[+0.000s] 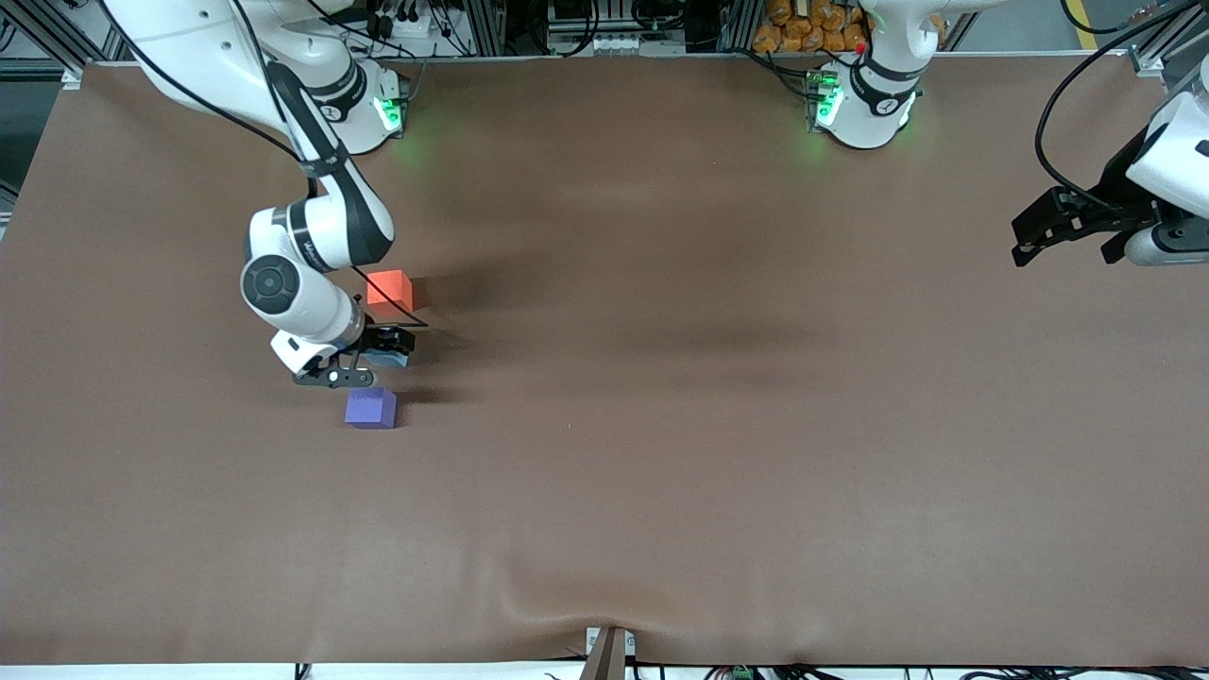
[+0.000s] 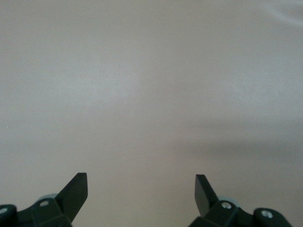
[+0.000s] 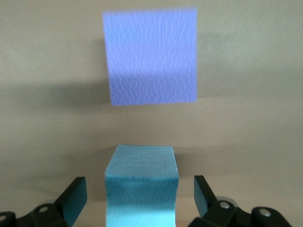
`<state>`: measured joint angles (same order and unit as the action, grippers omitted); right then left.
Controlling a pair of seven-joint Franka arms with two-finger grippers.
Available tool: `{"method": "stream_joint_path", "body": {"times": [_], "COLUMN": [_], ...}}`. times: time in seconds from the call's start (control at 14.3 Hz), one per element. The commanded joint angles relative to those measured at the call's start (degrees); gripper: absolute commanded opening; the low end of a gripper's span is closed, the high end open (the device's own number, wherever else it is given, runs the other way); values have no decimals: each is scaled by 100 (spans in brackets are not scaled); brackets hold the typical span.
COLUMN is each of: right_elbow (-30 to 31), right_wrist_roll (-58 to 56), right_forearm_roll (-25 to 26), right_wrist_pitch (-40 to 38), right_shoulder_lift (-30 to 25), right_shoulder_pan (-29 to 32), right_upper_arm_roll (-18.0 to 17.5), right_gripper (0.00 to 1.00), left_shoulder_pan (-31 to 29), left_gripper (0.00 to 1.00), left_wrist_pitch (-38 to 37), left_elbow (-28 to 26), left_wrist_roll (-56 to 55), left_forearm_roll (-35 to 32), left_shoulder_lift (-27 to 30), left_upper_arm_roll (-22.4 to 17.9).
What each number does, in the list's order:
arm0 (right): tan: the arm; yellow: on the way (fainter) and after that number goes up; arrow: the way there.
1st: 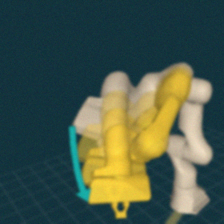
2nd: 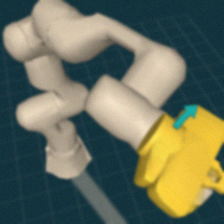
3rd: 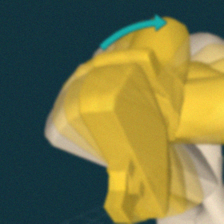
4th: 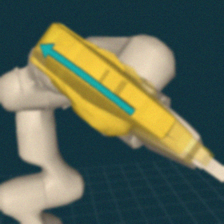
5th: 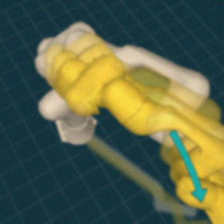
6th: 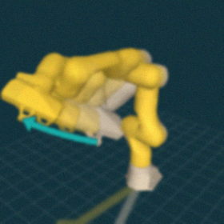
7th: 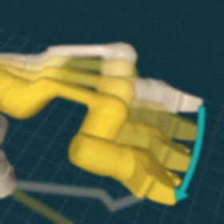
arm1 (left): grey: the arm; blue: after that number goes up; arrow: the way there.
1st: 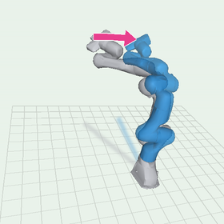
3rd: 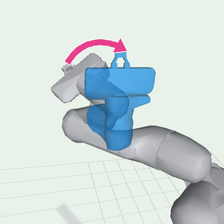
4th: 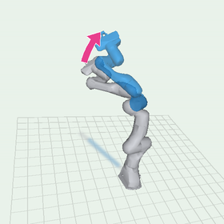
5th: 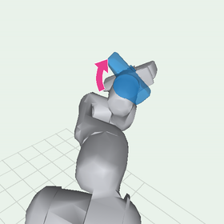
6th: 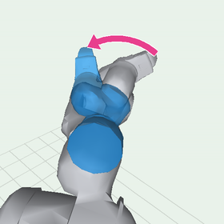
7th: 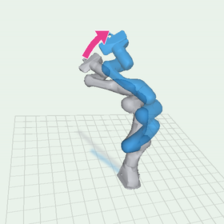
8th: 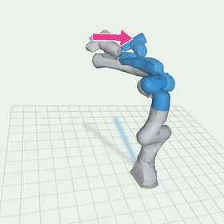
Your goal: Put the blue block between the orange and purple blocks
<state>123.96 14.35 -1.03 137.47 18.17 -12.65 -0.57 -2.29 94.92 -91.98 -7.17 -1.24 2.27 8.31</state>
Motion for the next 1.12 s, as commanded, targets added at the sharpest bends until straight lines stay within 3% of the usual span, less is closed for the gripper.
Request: {"method": "stream_joint_path", "body": {"times": [0.0,0.21,0.63,0.91,1.05], "right_elbow": [-423,-838,-1066,-2470,-2876], "right_wrist_roll": [-3,-64,-1617,-1840,-1840], "right_forearm_roll": [33,7,-37,-46,-46], "right_wrist_pitch": [-807,-1328,-2318,-4058,-4508], "right_shoulder_lift": [-515,-831,-1711,-1702,-1702], "right_shoulder_pan": [236,464,1219,1361,1361], "right_upper_arm_roll": [-57,-57,57,57,75], "right_gripper": [100,100,100,100,100], "left_shoulder_pan": [-87,-96,-69,-61,-61], "left_gripper": [100,100,100,100,100], "left_wrist_pitch": [71,71,88,62,27], "left_elbow": [-110,-57,-48,-83,-92], "left_wrist_roll": [66,66,58,49,49], "left_forearm_roll": [-69,-87,-113,-87,-87], "left_shoulder_lift": [133,124,107,115,124], "left_upper_arm_roll": [66,57,66,75,75]}}
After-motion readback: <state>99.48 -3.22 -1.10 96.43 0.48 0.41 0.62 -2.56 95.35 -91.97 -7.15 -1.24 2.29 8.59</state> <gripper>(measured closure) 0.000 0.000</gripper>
